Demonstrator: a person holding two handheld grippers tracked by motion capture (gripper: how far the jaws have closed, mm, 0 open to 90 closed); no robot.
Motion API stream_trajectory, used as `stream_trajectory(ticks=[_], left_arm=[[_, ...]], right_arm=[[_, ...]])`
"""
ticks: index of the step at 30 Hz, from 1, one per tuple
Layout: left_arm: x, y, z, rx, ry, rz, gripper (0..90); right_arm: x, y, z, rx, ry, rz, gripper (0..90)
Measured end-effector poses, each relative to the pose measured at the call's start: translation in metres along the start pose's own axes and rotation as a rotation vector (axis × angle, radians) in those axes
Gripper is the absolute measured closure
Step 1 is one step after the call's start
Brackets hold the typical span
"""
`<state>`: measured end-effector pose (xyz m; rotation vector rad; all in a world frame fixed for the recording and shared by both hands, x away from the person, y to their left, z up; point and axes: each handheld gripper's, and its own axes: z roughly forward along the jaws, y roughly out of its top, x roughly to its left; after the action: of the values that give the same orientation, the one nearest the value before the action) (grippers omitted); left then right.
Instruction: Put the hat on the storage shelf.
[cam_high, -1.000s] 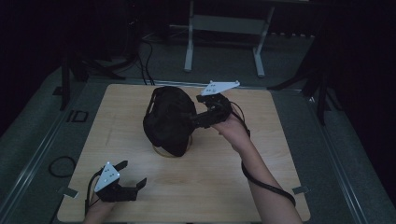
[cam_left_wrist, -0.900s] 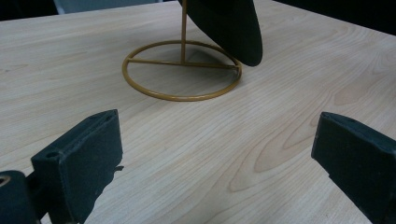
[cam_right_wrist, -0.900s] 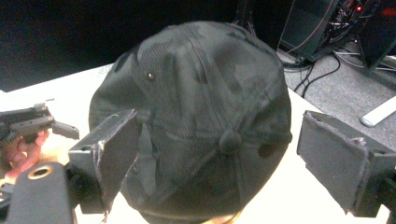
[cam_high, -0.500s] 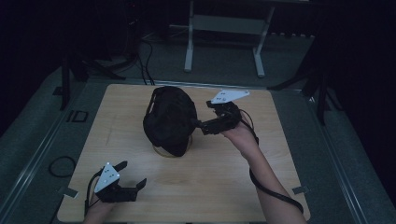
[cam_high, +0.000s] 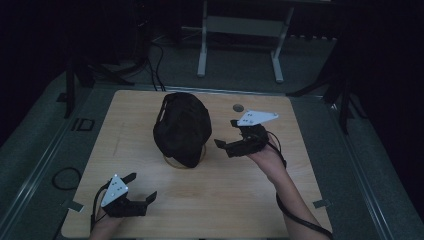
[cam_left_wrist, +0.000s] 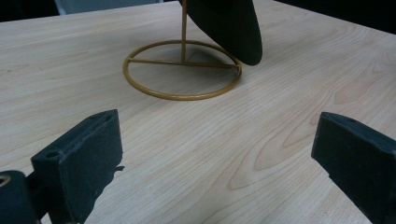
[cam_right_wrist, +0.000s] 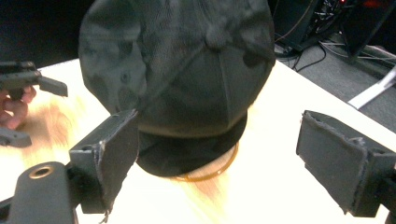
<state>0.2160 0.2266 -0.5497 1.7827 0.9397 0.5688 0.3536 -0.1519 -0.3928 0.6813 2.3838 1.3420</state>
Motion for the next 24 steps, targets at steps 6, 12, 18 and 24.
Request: stream_trajectory(ticks=[6,12,18,24], left_arm=[[0.000,0.000,0.000,0.001,0.001,0.001,2.5],[0.000,-0.001,0.001,0.002,0.002,-0.001,2.5],[0.000,-0.001,0.001,0.003,0.000,-0.001,2.6],[-0.001,-0.001,0.002,0.007,-0.003,-0.001,2.6]], right_arm=[[-0.004,-0.018,-0.002,0.002,0.002,0.012,13.3],[-0.006,-0.039,-0.003,0.019,-0.003,0.025,13.3],[-0.008,-0.061,-0.004,0.022,0.008,0.039,13.3],[-0.009,-0.080,-0.004,0.042,0.015,0.055,13.3]])
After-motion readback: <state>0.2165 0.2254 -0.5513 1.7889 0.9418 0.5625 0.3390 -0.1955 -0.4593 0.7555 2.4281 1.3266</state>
